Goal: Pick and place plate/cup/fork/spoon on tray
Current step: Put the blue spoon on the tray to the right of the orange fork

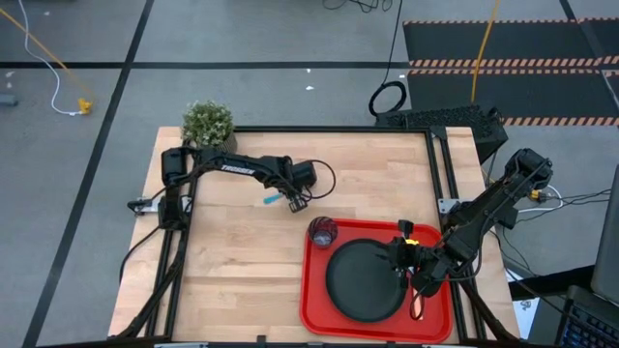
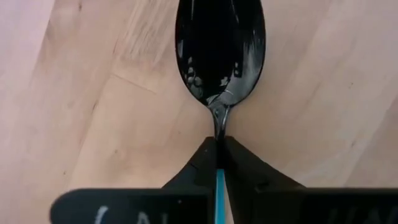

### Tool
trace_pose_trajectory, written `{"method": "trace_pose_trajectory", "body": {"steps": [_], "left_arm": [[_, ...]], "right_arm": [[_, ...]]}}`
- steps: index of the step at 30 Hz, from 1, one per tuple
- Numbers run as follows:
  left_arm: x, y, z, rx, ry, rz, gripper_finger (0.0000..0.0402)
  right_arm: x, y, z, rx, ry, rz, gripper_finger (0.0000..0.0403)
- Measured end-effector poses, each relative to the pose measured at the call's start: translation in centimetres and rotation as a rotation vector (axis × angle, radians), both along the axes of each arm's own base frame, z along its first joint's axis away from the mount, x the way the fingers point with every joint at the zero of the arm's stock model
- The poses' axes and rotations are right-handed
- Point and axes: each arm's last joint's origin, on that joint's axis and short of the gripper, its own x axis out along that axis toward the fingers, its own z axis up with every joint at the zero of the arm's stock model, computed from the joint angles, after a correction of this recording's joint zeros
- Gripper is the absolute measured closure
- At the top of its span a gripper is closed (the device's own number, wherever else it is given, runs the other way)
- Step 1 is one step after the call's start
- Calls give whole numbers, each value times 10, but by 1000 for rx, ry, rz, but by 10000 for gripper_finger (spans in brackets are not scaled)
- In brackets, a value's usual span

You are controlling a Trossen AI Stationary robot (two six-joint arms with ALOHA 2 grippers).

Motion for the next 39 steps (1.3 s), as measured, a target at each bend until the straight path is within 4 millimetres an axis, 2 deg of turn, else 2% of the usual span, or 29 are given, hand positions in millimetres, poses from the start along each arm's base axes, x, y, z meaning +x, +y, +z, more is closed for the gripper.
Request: {"method": "trace_pose_trajectory", "body": {"steps": [4,7,13,19,25,31,35,39], "left_arm": [[-3,0,10,2,-8,2,378],[-14,-1,26,24,15,22,389],[-27,-10,93,96,-191,95,386],[-36,-49,157,188,-486,61,394],[-40,-99,202,327,-787,38,386],[-26,-148,220,400,-1025,-70,394],[-13,-174,220,430,-1152,-120,387],[0,-196,217,441,-1295,-149,385]], "right_arm": [[0,0,0,0,0,0,314],[0,0,0,0,0,0,314],[0,0,0,0,-2,3,314],[2,0,1,-10,-26,-8,314],[7,-2,8,-106,-196,-116,314],[17,6,23,-136,-345,-112,314],[22,11,36,-184,-453,-127,314],[24,18,53,-318,-523,-124,313]]}}
